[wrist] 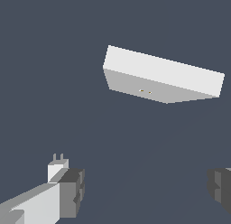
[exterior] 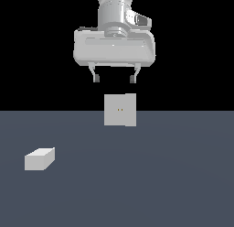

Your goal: Plug the charger into the wall socket.

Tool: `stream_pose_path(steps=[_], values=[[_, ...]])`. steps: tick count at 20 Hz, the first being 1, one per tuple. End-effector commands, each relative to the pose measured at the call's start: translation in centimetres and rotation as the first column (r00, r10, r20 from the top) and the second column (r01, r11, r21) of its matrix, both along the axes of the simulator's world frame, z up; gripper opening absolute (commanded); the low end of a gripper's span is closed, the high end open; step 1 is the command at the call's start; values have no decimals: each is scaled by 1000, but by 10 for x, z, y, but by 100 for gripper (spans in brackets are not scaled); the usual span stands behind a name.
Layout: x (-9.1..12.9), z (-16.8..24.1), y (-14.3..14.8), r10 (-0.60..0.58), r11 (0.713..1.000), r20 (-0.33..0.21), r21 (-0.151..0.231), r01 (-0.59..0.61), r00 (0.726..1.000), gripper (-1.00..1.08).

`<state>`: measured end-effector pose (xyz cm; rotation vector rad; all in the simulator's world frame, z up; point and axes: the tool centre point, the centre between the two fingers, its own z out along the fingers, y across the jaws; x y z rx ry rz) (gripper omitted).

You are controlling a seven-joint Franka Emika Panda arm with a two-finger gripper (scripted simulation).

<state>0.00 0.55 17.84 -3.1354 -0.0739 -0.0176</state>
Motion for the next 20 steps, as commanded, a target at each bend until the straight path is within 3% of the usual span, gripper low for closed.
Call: stream_pose_path(steps=[1,11,20], values=[[0,0,0,0,1000,0,0,0,1000,100],[-10,-10,13,2,1000,22,1,-2,1000,100],[-35,-37,46,6,1000,79,5,-7,997,100]])
